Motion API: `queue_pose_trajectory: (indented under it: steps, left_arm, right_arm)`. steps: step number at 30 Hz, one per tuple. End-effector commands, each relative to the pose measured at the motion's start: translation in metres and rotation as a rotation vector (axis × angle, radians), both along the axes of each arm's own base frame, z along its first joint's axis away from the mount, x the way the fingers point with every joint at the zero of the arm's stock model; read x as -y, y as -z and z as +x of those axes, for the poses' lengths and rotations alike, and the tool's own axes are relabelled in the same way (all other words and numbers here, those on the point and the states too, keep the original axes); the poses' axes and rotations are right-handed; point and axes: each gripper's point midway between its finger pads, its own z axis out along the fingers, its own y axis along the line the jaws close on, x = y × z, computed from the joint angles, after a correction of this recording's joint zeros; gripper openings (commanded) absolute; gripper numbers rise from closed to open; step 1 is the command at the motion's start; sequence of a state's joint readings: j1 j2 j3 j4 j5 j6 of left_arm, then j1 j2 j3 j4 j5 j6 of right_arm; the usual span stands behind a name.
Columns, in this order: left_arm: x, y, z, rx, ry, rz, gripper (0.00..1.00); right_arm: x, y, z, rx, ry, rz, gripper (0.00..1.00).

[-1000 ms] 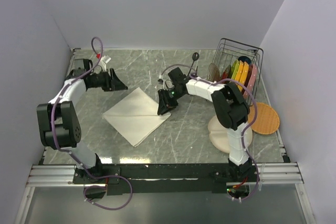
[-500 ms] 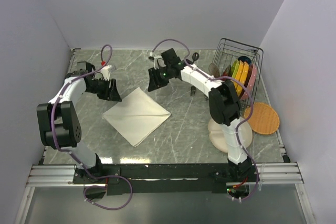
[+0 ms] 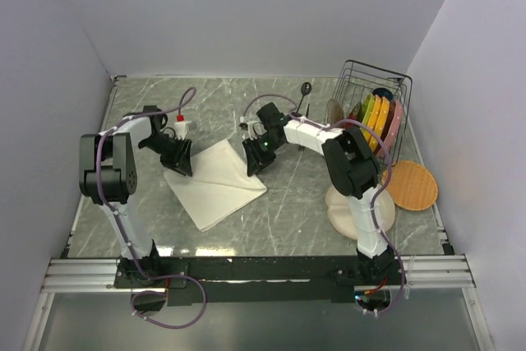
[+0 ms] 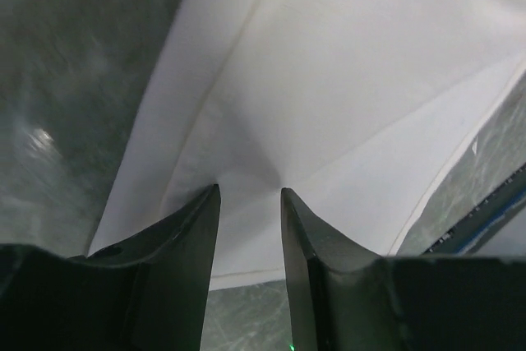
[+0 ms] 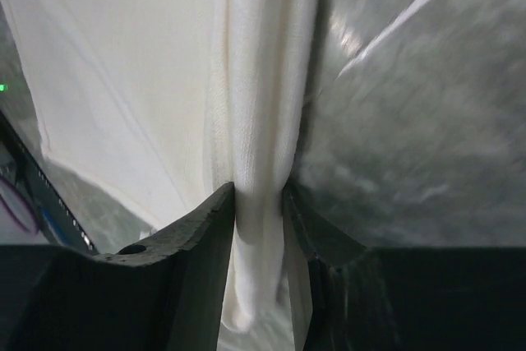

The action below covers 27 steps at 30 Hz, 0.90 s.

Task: Fold the napkin into a case and place the utensils inside
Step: Rotate the upper triangle-folded napkin at the center of the board.

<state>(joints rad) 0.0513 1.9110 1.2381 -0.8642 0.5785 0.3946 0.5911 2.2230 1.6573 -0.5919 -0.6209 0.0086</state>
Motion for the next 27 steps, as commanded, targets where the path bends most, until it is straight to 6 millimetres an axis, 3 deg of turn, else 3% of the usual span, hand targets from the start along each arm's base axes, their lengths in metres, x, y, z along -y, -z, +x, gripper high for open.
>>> queue_pose_trajectory:
  steps: [1,3,5,8,12,15,19,23,27]
  left_arm:
    - [0.008,-0.004,0.040,0.114,0.055,0.032,0.42]
    - [0.010,-0.004,0.047,0.118,0.068,0.023,0.42]
    - [0.026,-0.008,0.050,0.129,0.108,-0.009,0.43]
    - [0.033,-0.026,0.051,0.153,0.144,-0.077,0.47]
    - [0.048,-0.073,0.064,0.310,0.181,-0.214,0.52]
    - [0.054,-0.094,0.084,0.455,0.198,-0.238,0.55]
    - [0.079,-0.092,0.103,0.534,0.271,-0.248,0.63]
    - [0.096,-0.074,0.125,0.531,0.331,-0.254,0.72]
    - [0.110,-0.060,0.129,0.538,0.413,-0.247,0.71]
  right_arm:
    - [0.017,0.007,-0.053,-0.086,-0.083,-0.050,0.37]
    - [0.021,0.004,-0.073,-0.121,-0.110,-0.048,0.36]
    - [0.022,-0.006,-0.093,-0.169,-0.151,-0.017,0.36]
    - [0.025,-0.024,-0.103,-0.202,-0.179,0.019,0.45]
    - [0.027,-0.056,-0.075,-0.205,-0.098,0.098,0.50]
    - [0.029,-0.074,-0.027,-0.136,0.030,0.139,0.51]
    - [0.024,-0.085,0.032,-0.016,0.135,0.156,0.60]
    - [0.021,-0.077,0.055,-0.007,0.156,0.137,0.69]
    - [0.016,-0.068,0.068,0.007,0.172,0.139,0.71]
